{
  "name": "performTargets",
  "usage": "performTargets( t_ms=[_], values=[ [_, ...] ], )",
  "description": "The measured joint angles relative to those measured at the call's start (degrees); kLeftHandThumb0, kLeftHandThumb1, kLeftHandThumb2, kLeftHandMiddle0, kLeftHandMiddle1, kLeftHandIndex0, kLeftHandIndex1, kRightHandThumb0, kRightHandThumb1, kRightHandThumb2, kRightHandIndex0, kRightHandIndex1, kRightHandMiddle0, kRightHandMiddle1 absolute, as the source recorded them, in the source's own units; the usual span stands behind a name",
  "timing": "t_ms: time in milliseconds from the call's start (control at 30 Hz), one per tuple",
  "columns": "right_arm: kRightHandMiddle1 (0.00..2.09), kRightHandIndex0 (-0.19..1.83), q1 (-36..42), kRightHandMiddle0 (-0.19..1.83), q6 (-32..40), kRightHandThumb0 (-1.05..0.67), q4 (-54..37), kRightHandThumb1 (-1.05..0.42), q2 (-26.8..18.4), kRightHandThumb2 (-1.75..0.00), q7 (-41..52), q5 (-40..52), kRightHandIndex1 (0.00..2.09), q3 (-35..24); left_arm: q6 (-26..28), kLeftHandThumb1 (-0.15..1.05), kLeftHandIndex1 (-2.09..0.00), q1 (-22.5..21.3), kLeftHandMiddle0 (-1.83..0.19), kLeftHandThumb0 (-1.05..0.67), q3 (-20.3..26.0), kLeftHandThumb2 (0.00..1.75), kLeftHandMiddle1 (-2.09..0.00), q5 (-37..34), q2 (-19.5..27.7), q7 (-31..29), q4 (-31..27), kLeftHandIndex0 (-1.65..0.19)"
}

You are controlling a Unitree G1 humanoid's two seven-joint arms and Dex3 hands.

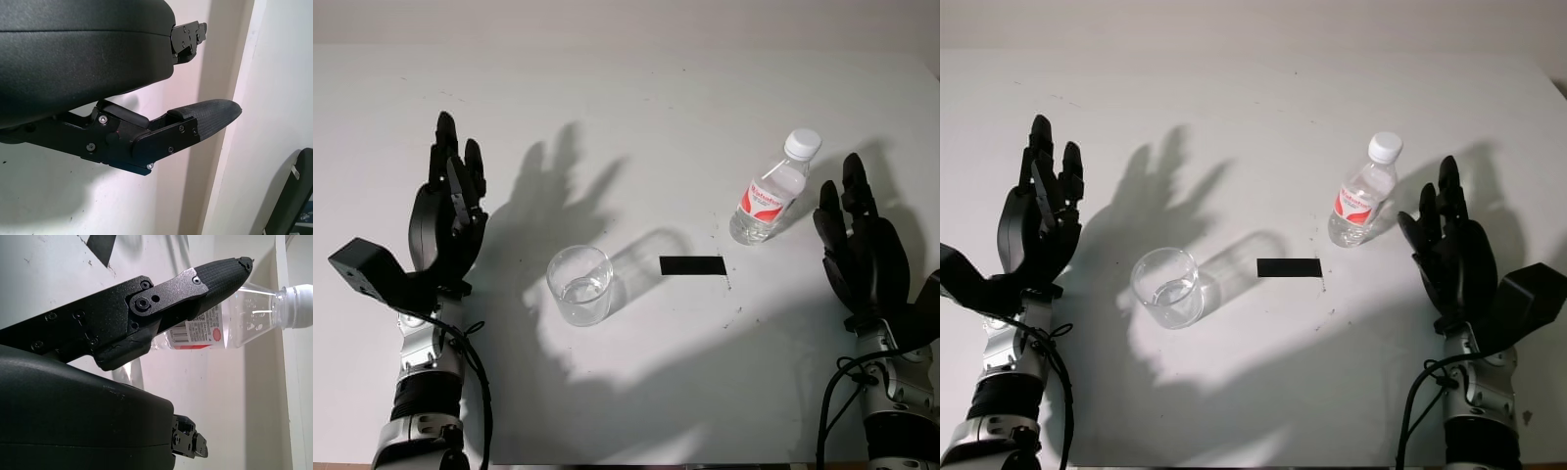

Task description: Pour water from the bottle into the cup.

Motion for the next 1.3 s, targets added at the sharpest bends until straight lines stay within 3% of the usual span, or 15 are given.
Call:
performTargets(
  t_ms=[333, 600, 1033, 1233, 1300],
  values=[
    [0.00, -0.19, -0.02, -0.19, -2.05, -1.05, 0.15, -1.01, 0.01, -0.06, -0.50, -5.45, 0.00, 3.08, 0.27, 1.05, 0.00, 0.01, 0.19, -0.70, 0.12, 0.77, 0.00, -0.31, 0.01, -0.28, -0.15, 0.19],
    [0.00, -0.19, -4.53, -0.19, -2.35, -1.04, 4.19, -1.01, -0.02, -0.06, -0.07, -7.02, 0.00, 4.63, 0.28, 1.05, 0.00, 0.12, 0.19, -0.70, 0.10, 0.77, 0.00, -0.30, 0.00, 0.16, -0.47, 0.19],
    [0.00, -0.19, -21.83, -0.19, -8.24, -0.98, 28.15, -0.94, -3.43, -0.04, 2.34, -7.55, 0.00, 3.63, -0.01, 1.05, 0.00, 0.49, 0.19, -0.70, 0.21, 0.75, 0.00, -0.58, -0.04, -0.29, -0.63, 0.19],
    [0.00, -0.19, -24.59, -0.19, -9.44, -0.97, 31.37, -0.92, -3.45, -0.04, 2.82, -8.32, 0.00, 4.41, -0.65, 1.05, 0.00, 0.67, 0.19, -0.70, 0.20, 0.74, 0.00, -0.57, -0.09, -0.07, -0.70, 0.19],
    [0.04, -0.18, -24.64, -0.11, -9.48, -0.88, 31.29, -0.89, -3.09, -0.03, 3.72, -7.75, 0.01, 4.44, -0.87, 1.05, 0.00, 0.71, 0.19, -0.70, 0.21, 0.74, 0.00, -0.57, -0.09, 0.02, -0.71, 0.19]
  ],
)
